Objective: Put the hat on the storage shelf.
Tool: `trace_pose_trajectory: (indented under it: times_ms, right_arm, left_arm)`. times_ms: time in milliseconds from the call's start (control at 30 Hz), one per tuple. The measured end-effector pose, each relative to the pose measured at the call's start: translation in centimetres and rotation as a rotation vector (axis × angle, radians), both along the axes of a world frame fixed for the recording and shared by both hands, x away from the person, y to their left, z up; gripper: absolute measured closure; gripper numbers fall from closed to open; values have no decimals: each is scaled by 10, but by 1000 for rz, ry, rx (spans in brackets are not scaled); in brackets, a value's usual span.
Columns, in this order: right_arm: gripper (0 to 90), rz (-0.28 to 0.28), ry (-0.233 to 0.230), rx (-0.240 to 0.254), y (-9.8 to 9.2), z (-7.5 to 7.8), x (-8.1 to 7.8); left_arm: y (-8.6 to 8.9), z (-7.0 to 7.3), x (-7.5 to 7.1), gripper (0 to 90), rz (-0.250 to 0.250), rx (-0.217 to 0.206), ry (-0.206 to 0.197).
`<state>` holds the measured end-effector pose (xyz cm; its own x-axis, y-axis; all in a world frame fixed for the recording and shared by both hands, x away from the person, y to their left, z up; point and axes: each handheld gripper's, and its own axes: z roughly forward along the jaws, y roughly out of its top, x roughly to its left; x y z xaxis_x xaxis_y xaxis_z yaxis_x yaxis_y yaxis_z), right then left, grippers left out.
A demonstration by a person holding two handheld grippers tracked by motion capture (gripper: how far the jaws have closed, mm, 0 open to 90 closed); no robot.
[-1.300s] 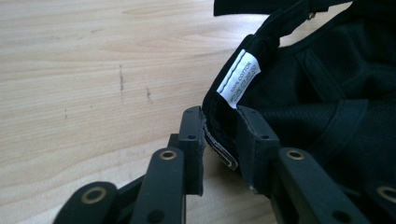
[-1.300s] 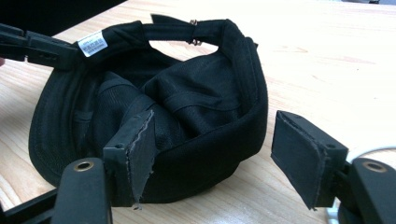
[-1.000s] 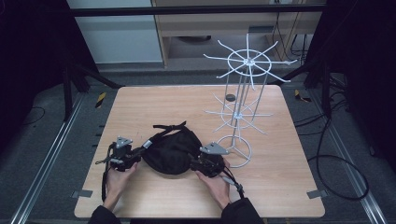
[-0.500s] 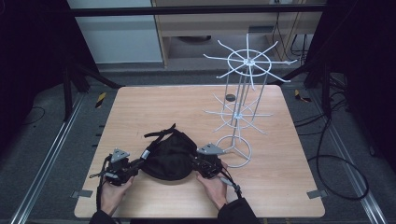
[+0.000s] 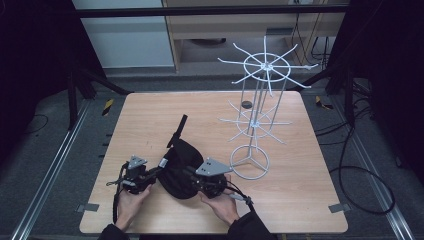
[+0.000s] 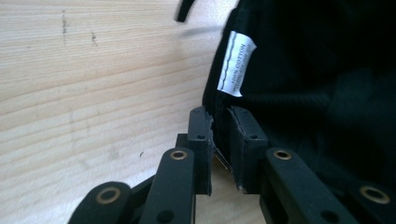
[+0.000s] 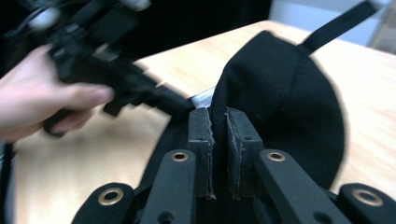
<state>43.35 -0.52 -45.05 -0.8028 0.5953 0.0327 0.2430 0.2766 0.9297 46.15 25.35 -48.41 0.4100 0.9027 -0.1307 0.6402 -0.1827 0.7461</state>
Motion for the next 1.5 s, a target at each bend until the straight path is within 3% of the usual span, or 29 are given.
trace_pose_trajectory:
  times_ms: [167,367,467,633,667,833,967,1200,1500]
  right_arm:
    - [815,86,15,-66,11,-10,-8]
    - [812,72,21,-107,13,-18,-10]
    - [812,58,21,-115,11,-19,-10]
    - [810,26,19,-127,9,-19,-9]
    - [809,24,20,-126,9,-20,-9]
    - [802,19,21,-125,9,-20,-9]
    - [798,22,19,-125,10,-20,-10]
    - [793,28,13,-130,11,-21,-11]
    - [794,19,16,-134,7,-22,-10]
  left_arm:
    - [4,-2,3,774,-9,-32,6]
    - [10,1,2,608,-5,-40,17]
    - [14,6,-1,539,1,-48,-10]
    - [21,27,-15,482,27,-61,-82]
    - [20,35,-20,481,21,-72,-109]
    - [7,52,-24,475,-33,-142,-135]
    - [-7,53,-15,411,-63,-184,-101]
    - [-28,42,-1,328,-73,-198,-42]
    - [-33,44,0,315,-84,-225,-48]
